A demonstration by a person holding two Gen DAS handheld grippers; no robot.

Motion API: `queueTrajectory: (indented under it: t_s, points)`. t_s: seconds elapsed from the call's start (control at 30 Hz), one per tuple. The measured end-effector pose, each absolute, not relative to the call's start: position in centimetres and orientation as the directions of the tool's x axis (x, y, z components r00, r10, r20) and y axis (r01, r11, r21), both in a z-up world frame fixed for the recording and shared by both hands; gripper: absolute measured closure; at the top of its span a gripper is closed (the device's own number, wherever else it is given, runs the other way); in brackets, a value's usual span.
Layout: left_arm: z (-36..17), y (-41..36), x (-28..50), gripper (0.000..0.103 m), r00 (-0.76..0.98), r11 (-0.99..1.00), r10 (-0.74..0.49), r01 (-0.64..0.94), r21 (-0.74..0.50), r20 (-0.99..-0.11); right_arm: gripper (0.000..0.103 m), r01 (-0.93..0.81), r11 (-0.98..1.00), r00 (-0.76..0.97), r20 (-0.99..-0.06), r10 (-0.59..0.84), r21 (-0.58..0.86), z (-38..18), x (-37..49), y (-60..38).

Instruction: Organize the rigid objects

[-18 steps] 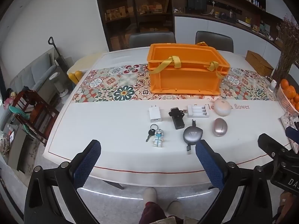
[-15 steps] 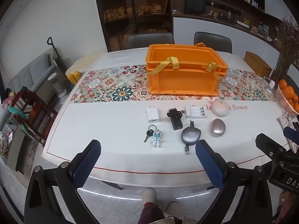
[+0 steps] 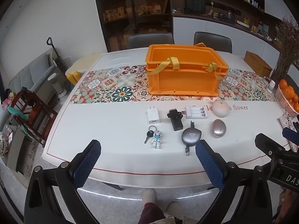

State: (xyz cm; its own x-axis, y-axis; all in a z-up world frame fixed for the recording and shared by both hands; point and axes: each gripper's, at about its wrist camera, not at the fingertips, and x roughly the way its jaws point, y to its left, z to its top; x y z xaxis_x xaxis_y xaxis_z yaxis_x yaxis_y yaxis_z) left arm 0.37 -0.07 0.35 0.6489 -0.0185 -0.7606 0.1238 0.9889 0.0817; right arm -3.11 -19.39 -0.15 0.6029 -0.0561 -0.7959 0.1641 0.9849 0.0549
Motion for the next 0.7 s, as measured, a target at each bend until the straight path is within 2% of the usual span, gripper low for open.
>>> queueTrajectory:
  t_s: [0.7]
  points:
    - [-0.08,0.15,0.59,0.0,0.64,0.988,-0.032,0.135,0.072,-0.768,0.001,0.159,0.985,0.595,-0.802,-0.046,0.062,-0.39,-2.54,-19.17]
